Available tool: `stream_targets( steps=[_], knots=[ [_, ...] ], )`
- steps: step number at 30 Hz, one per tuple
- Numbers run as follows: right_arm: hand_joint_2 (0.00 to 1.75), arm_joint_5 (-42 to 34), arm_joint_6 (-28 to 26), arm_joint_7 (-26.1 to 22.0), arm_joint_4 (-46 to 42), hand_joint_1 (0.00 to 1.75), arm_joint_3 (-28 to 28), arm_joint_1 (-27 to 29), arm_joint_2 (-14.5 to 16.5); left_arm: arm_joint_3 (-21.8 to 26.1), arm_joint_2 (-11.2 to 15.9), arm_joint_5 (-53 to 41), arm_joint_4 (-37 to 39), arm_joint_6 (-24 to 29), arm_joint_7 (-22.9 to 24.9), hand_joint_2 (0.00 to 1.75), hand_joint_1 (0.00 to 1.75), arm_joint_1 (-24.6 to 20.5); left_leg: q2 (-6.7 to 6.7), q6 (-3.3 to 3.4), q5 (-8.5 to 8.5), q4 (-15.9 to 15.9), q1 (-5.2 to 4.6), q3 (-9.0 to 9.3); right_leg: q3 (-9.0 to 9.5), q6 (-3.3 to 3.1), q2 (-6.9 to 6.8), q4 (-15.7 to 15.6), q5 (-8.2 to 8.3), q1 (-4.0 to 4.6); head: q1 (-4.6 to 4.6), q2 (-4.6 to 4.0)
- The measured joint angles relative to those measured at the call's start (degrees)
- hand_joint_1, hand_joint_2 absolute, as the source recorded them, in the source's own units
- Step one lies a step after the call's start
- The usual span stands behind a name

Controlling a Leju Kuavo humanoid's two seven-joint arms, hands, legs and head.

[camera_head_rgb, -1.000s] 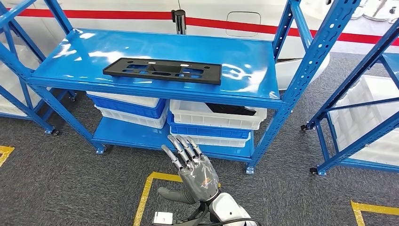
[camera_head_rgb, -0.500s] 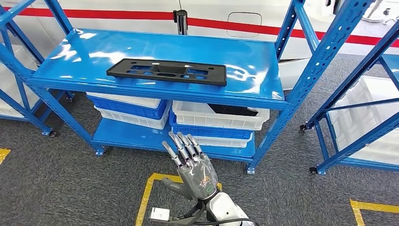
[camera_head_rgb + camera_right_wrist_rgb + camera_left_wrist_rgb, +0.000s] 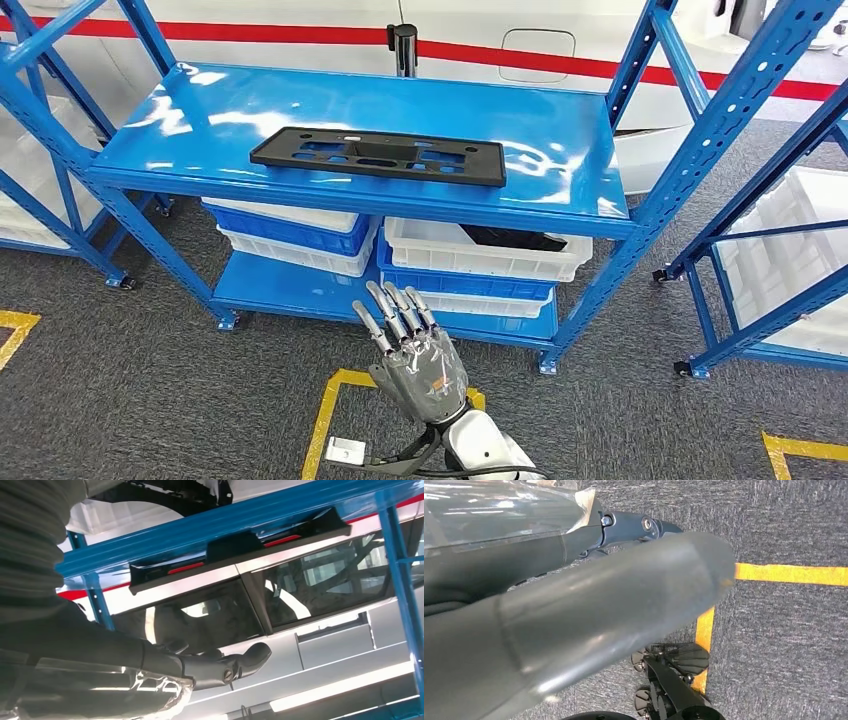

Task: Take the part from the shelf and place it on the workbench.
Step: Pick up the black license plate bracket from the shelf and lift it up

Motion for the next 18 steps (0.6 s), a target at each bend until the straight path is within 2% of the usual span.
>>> stream_targets(
  steps=[3, 5, 7, 8, 9, 10, 11, 13, 14, 15, 18],
  knots=[
    [1.75, 0.13, -0.01, 0.23, 0.00, 0.00, -0.19, -0.04, 0.15, 0.00, 0.16, -0.01, -0.05, 0.01, 0.02, 0.00, 0.00, -0.01, 0.13, -1.04, -1.01, 1.40, 0.44, -0.52, 0.86, -0.94, 0.00, -1.04, 0.41, -0.80, -0.12, 0.01],
    [1.75, 0.59, -0.03, 0.79, 0.03, 0.00, -0.27, -0.06, 0.36, -0.01, 0.20, -0.06, -0.07, -0.03, 0.19, 0.00, 0.00, 0.01, 0.33, -1.91, -3.67, 6.82, 0.99, -3.08, 1.49, -1.37, -0.05, -1.45, 0.36, -1.06, -0.29, 0.00],
    [1.75, 1.28, -0.04, 1.59, 0.14, 0.00, -0.43, -0.06, 0.45, -0.02, 0.17, -0.12, -0.07, -0.08, 0.43, 0.00, 0.00, 0.07, 0.50, -2.74, -5.98, 13.40, 1.70, -6.82, 1.80, -1.62, -0.07, -1.44, 0.12, -1.08, -0.35, -0.01],
    [1.75, 1.57, -0.04, 1.97, 0.21, 0.00, -0.55, -0.05, 0.44, -0.02, 0.19, -0.14, -0.07, -0.09, 0.54, 0.00, 0.00, 0.10, 0.58, -3.07, -6.07, 15.06, 2.01, -8.01, 1.94, -1.65, -0.06, -1.42, -0.01, -1.12, -0.35, -0.01],
    [1.75, 1.79, -0.04, 2.28, 0.27, 0.00, -0.68, -0.05, 0.43, -0.02, 0.20, -0.14, -0.07, -0.10, 0.63, 0.00, 0.00, 0.13, 0.65, -3.31, -5.57, 15.42, 2.26, -8.51, 2.05, -1.61, -0.03, -1.41, -0.13, -1.18, -0.35, -0.01],
    [1.75, 1.99, -0.04, 2.60, 0.31, 0.00, -0.83, -0.05, 0.43, -0.02, 0.22, -0.14, -0.07, -0.10, 0.73, 0.00, 0.00, 0.13, 0.73, -3.53, -4.12, 13.90, 2.52, -8.05, 2.25, -1.46, 0.01, -1.40, -0.30, -1.28, -0.37, -0.01],
    [1.75, 2.17, -0.04, 2.94, 0.34, 0.00, -0.99, -0.07, 0.44, -0.02, 0.25, -0.14, -0.08, -0.09, 0.82, 0.00, 0.00, 0.13, 0.81, -3.73, -2.18, 11.01, 2.74, -6.82, 2.54, -1.24, 0.05, -1.39, -0.52, -1.41, -0.35, -0.01],
    [1.75, 2.55, -0.04, 3.63, 0.39, 0.00, -1.32, -0.24, 0.45, -0.02, 0.28, -0.14, -0.07, -0.07, 1.00, 0.00, 0.00, 0.09, 1.02, -4.04, 1.38, 3.73, 2.97, -3.44, 3.10, -0.54, 0.11, -1.34, -1.11, -1.42, -0.44, -0.01],
    [1.75, 2.73, -0.05, 3.92, 0.40, 0.00, -1.44, -0.42, 0.47, -0.02, 0.29, -0.14, -0.07, -0.04, 1.07, 0.00, 0.00, 0.04, 1.05, -3.88, 2.11, 1.29, 2.89, -2.26, 3.25, -0.15, 0.11, -1.34, -1.37, -1.31, -0.43, 0.00],
    [1.75, 2.87, -0.06, 4.15, 0.41, 0.00, -1.53, -0.62, 0.49, -0.02, 0.28, -0.14, -0.06, -0.02, 1.12, 0.00, 0.00, 0.01, 1.03, -3.56, 2.10, 0.11, 2.66, -1.70, 3.26, 0.25, 0.09, -1.38, -1.57, -1.17, -0.45, 0.00],
    [1.75, 3.01, -0.08, 4.52, 0.41, 0.00, -1.67, -0.99, 0.56, -0.02, 0.27, -0.14, -0.07, 0.02, 1.19, 0.00, 0.00, 0.01, 0.83, -1.96, 1.60, -0.50, 2.02, -1.22, 3.41, 1.33, -0.10, -1.53, -2.07, -1.16, -0.38, 0.00]
  ],
)
